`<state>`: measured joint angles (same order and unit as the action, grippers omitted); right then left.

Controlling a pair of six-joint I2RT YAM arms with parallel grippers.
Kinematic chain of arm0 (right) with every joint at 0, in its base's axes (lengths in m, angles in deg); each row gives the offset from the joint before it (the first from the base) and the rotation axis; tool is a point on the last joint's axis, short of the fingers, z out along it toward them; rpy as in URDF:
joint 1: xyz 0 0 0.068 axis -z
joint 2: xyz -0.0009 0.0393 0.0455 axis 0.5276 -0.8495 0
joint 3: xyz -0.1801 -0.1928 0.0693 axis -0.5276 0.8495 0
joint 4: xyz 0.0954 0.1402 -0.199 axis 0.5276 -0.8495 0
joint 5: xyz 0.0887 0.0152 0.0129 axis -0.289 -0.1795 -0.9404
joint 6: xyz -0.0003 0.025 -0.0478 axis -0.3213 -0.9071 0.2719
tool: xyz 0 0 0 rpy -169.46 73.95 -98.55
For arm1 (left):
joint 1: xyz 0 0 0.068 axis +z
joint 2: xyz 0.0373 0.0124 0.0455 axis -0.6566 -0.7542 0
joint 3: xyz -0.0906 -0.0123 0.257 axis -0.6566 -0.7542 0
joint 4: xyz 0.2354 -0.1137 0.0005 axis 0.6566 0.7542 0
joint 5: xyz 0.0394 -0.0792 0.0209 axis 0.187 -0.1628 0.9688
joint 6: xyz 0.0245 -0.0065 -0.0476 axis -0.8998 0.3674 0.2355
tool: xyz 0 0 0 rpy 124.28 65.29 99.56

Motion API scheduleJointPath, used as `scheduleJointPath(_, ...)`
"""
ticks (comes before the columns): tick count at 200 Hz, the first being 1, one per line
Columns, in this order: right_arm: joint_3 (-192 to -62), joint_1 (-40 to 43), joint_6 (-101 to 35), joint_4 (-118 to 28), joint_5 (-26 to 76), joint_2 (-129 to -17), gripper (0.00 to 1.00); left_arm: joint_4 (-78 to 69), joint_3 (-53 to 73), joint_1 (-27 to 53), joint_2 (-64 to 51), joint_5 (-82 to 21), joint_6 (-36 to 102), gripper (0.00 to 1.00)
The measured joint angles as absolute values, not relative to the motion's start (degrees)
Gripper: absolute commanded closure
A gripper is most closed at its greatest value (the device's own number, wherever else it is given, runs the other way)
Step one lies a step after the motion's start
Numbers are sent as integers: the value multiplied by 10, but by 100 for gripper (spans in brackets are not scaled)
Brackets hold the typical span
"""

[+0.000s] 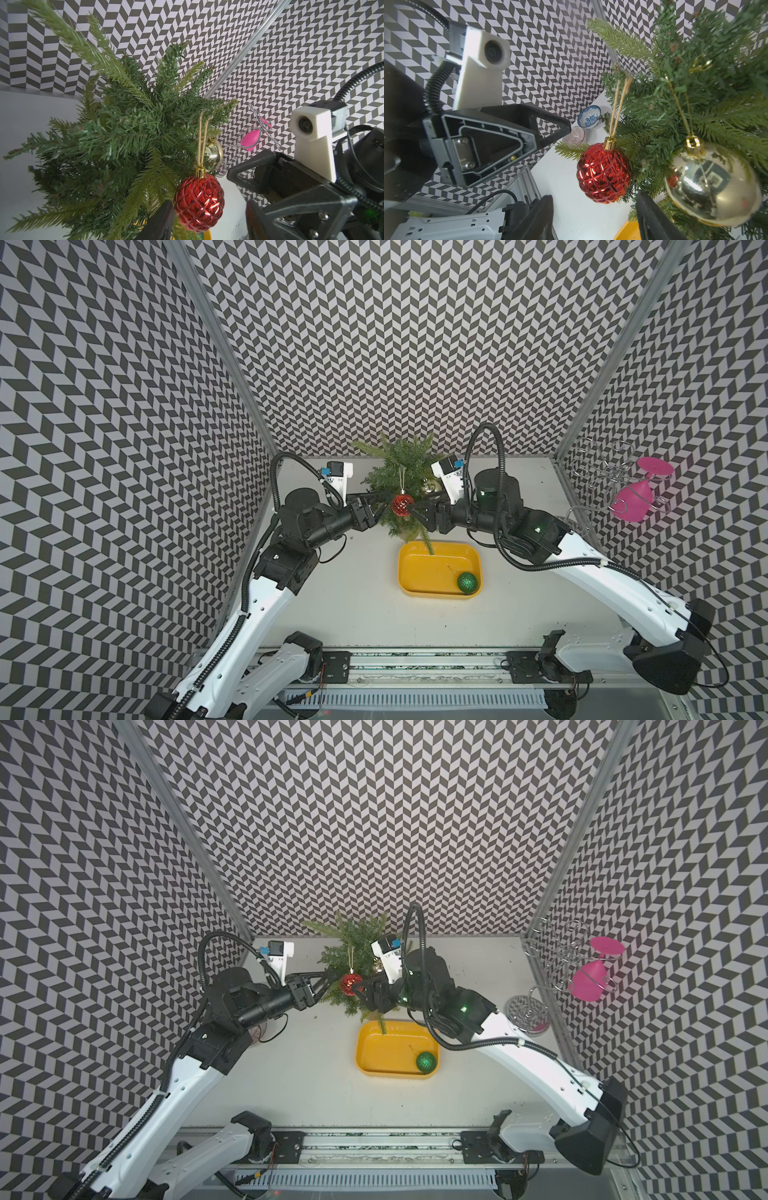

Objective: Decorate the small christmas tree with ornaments
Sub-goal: Hang an ornament on the christmas tree, then pick up an ornament from the container.

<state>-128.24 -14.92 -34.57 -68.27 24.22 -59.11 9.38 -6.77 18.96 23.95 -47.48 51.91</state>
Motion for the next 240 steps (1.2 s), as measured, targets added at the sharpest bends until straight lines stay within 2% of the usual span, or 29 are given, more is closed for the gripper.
scheduleJointPath(103, -1222, -149, -356, -689, 271, -505, 35, 134, -85, 190, 288, -477, 485, 42)
scheduleJointPath(156, -1166, -138, -385, -711, 297, -445, 35, 139, -151, 188, 330, -510, 464, 40)
scheduleJointPath(198, -1113, -111, -414, -719, 307, -399, 34, 143, -200, 155, 345, -524, 451, 40)
scheduleJointPath(240, -1051, -91, -451, -748, 315, -366, 33, 183, -207, 100, 340, -488, 437, 40)
